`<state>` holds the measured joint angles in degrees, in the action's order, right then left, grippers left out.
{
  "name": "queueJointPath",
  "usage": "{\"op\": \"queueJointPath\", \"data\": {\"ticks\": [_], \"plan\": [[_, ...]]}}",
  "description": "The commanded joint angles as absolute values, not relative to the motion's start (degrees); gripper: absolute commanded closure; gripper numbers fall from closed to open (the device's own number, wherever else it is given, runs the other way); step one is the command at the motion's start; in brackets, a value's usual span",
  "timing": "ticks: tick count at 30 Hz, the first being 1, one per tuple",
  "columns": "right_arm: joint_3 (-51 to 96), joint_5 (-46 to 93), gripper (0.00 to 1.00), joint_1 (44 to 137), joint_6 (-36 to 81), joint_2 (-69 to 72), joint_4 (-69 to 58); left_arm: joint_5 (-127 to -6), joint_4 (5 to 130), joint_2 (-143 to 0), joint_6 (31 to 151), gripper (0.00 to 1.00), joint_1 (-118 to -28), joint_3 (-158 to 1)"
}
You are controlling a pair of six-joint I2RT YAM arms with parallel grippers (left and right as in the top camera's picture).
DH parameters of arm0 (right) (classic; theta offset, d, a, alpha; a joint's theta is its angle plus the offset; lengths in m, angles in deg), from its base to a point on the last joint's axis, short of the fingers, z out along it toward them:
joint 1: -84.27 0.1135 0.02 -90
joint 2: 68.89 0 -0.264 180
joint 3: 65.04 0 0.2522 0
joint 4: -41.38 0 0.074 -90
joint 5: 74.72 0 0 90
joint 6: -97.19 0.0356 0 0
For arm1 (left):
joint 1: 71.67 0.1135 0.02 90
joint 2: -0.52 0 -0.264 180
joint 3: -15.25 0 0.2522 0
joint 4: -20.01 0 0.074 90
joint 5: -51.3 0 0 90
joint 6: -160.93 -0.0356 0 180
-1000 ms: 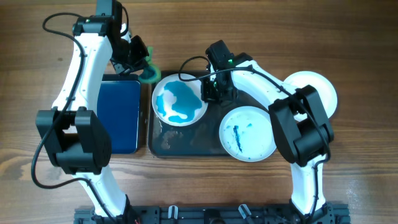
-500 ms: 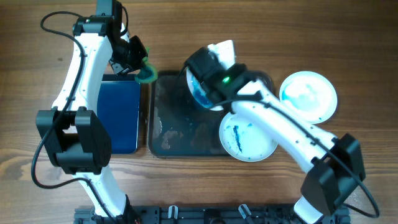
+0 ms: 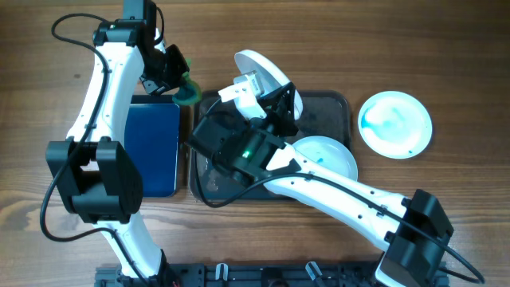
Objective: Clean dirty plates on tray and stack at the side
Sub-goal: 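Lift the plate with the right gripper and stack it on the first plate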
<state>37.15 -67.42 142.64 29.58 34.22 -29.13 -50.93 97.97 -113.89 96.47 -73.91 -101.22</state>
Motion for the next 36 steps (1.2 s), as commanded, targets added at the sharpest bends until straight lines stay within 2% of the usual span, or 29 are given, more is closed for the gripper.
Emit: {"op": "queueJointPath", "data": {"ticks": [1,3,6,9,12,15,19,22,25,34,35,36], "plan": [[38.0,-60.3,0.96,141.6,29.7,32.3,-29.8,-50.6,97.6,-113.6,95.4,0.96,-74.2,-101.6],[38.0,-48.4,0.96,139.0,29.7,32.3,-31.2,-50.6,97.7,-113.6,95.4,0.96,-74.2,-101.6],[38.0,-23.5,0.96,132.3,29.7,32.4,-32.0,-50.6,97.6,-113.6,95.4,0.96,-74.2,-101.6],[38.0,-0.9,0.96,123.5,29.6,32.4,-31.1,-50.6,97.6,-113.6,95.4,0.96,-74.2,-101.6],[38.1,22.9,0.96,111.8,26.5,32.2,-29.1,-50.6,97.0,-113.6,95.4,0.96,-74.5,-101.6],[38.1,40.3,0.96,96.6,26.3,31.1,-29.0,-50.6,95.6,-113.6,95.4,0.96,-75.5,-101.6],[38.1,37.0,0.96,81.0,26.9,30.5,-34.9,-50.6,94.1,-113.6,95.4,0.96,-77.1,-101.6],[36.8,25.7,0.96,71.3,28.7,30.5,-38.6,-50.6,93.1,-113.6,95.4,0.96,-77.3,-101.6],[33.4,16.3,0.96,65.5,31.8,30.5,-38.1,-50.6,91.9,-113.6,95.4,0.96,-77.3,-101.6],[18.9,10.3,0.95,59.9,36.0,30.7,-26.5,-50.6,91.6,-113.6,95.4,0.96,-77.3,-101.6],[18.4,11.8,0.91,59.9,35.8,30.7,-25.1,-50.6,91.5,-113.6,95.4,0.96,-77.3,-101.6],[18.3,13.9,0.83,60.1,35.6,30.7,-24.0,-50.6,91.5,-113.6,95.4,0.96,-77.3,-101.6]]}}
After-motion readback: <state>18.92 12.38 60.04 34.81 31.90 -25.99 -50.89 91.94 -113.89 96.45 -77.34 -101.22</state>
